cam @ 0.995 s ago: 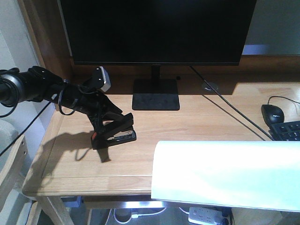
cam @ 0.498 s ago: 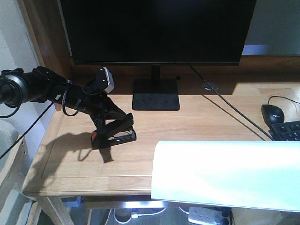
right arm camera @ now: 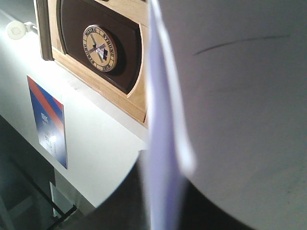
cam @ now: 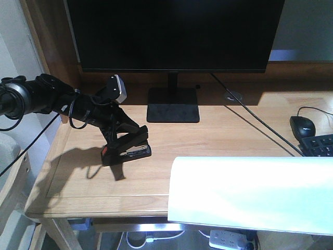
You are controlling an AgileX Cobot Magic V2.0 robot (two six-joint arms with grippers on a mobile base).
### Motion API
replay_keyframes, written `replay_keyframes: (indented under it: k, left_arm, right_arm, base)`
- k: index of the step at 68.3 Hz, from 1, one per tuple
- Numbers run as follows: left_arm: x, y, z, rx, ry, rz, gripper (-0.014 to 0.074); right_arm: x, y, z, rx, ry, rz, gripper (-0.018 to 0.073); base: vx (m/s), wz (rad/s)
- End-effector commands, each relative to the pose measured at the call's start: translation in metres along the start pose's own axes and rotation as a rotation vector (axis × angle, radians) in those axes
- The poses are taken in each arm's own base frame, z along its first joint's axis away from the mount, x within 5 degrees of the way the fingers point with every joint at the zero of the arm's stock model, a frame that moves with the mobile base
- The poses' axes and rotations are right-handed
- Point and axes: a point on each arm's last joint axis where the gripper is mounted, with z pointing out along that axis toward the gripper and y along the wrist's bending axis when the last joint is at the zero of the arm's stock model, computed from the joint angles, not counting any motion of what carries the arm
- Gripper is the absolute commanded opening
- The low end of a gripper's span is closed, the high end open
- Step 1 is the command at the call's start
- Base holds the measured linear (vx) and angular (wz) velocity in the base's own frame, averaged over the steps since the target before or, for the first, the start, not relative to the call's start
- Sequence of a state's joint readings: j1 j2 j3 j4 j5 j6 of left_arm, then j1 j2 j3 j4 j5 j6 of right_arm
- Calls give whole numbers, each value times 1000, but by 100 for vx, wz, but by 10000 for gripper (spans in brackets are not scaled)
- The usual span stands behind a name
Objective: Grab stapler and paper to desk for stapling
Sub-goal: 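Bring the white paper stack with the right gripper over the desk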
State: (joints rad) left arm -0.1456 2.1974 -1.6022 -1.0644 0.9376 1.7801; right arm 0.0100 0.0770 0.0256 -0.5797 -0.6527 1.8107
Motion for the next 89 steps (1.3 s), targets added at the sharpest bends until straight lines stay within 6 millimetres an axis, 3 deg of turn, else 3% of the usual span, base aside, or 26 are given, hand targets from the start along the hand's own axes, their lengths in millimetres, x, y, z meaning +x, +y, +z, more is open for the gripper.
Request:
replay_keyframes:
  k: [1, 66, 76, 89]
  left_arm:
    - [-32, -1, -22, -38, -83, 26, -6]
    - [-32, -1, -22, -38, -83, 26, -6]
    - [-32, -1, -22, -38, -83, 26, -6]
    - [-32, -1, -22, -37, -83, 26, -6]
  right_arm:
    - [-3, 12, 4, -69, -2, -5, -2]
    - [-4, 13, 5, -72, -7, 2, -2]
    - [4, 17, 6, -74, 98, -100, -2]
    - [22, 25, 16, 11, 444, -269, -2]
  base:
    - [0, 0]
    - [0, 0]
    - [0, 0]
    - [0, 0]
